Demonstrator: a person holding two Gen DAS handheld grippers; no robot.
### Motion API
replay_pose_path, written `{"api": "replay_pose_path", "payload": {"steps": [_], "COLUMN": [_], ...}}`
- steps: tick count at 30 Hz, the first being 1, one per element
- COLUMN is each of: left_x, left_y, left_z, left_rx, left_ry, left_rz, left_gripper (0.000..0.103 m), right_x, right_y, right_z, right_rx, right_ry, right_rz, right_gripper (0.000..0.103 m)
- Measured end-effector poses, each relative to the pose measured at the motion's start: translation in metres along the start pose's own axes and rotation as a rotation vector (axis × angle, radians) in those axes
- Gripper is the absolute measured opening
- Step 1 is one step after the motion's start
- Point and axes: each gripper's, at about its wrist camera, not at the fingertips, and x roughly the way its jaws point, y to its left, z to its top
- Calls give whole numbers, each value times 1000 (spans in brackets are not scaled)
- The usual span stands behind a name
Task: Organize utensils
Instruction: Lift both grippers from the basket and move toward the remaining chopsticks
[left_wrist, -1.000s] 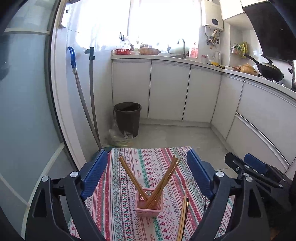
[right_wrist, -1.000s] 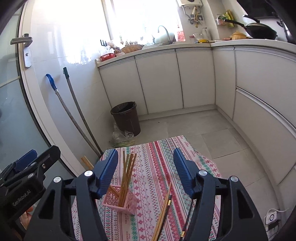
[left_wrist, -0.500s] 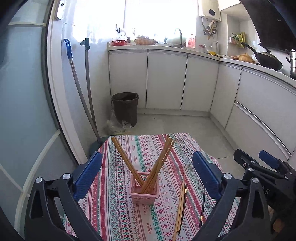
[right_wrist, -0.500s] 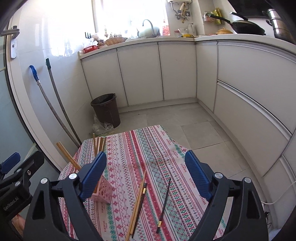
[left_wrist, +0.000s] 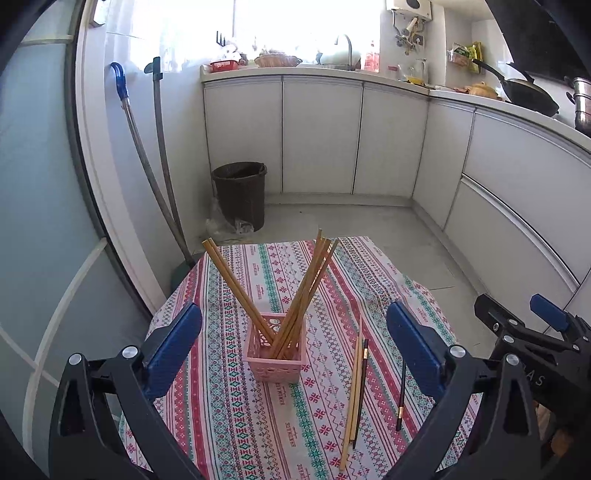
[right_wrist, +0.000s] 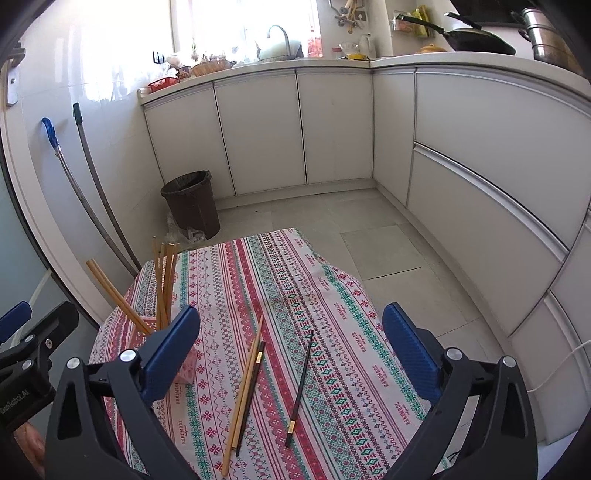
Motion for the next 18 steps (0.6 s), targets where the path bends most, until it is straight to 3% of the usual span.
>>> {"api": "replay_pose_path", "payload": {"steps": [18], "left_x": [18], "left_y": [-34], "left_z": [-21], "left_rx": [103], "left_ry": [80], "left_rz": [-4], "left_gripper": [96], "right_x": [7], "right_y": [-42], "right_z": [-19], "right_rx": [86], "right_ry": [89], "right_rz": [-22], "right_gripper": [96]}}
